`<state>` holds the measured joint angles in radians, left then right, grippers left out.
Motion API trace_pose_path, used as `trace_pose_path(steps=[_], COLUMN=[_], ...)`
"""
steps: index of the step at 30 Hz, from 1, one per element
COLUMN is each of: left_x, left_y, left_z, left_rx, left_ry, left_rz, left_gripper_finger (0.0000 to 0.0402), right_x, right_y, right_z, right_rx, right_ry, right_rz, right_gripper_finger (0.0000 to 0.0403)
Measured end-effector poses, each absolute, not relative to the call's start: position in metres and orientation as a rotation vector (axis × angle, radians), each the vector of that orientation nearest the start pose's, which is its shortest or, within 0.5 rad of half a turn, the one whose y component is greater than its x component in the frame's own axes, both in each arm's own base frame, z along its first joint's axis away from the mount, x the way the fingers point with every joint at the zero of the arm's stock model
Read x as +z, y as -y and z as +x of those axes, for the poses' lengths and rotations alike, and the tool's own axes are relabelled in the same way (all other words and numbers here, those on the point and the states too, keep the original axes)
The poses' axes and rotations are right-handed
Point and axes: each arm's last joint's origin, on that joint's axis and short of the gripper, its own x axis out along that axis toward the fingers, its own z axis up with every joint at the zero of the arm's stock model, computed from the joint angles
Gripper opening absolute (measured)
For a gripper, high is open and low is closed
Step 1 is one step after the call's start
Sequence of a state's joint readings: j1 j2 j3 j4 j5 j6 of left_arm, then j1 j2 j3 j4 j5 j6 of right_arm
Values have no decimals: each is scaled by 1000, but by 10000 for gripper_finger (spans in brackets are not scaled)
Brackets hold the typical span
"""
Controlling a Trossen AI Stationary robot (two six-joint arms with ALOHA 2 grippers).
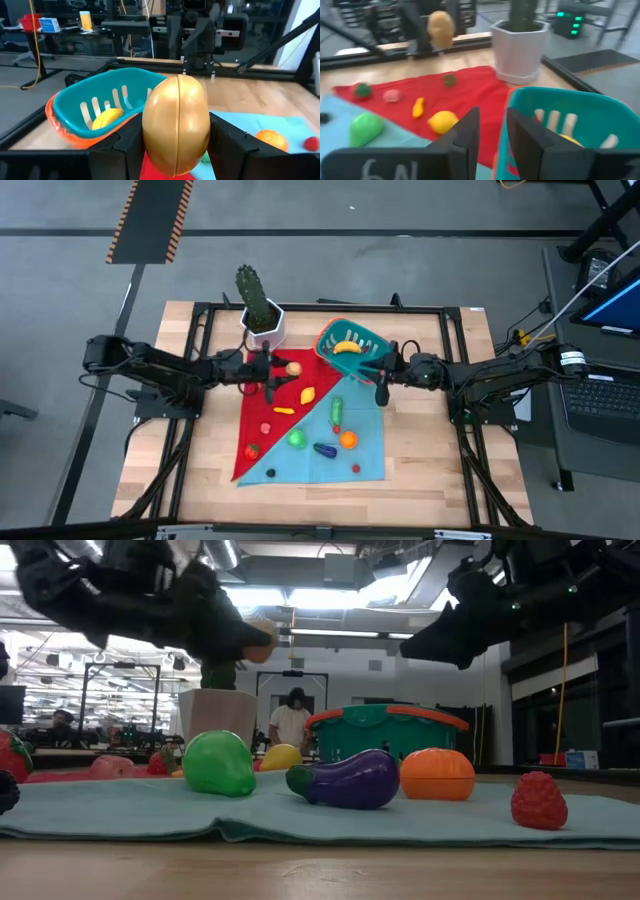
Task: Pick and placing Produce into tupperware
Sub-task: Put the brown potato into the blue basket
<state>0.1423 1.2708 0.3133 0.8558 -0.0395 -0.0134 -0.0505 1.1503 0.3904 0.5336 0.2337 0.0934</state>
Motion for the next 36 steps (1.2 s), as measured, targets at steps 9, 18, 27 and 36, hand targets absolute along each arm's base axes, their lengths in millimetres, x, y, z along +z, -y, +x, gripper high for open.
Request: trace_pose_path(steps=[9, 18, 27, 36], left_x=[176, 191, 204, 224], left_y=[-49, -75, -101, -120], left_z=[265, 293, 330, 364], left_rx=[162, 50, 53, 73], left_ry=[-161, -114, -267, -450], left_rz=[15, 8, 8, 57], left_gripper_finger=[168, 162, 162, 163], right_x=[197, 204, 207, 207], right_y=[19, 17, 15, 15], right_z=[222, 198, 167, 164], right_rx=[-332, -287, -277, -276], right_ry=[-237, -219, -89, -107], right_rz=[17, -7, -12, -13], right_gripper_finger=[98, 98, 98, 98])
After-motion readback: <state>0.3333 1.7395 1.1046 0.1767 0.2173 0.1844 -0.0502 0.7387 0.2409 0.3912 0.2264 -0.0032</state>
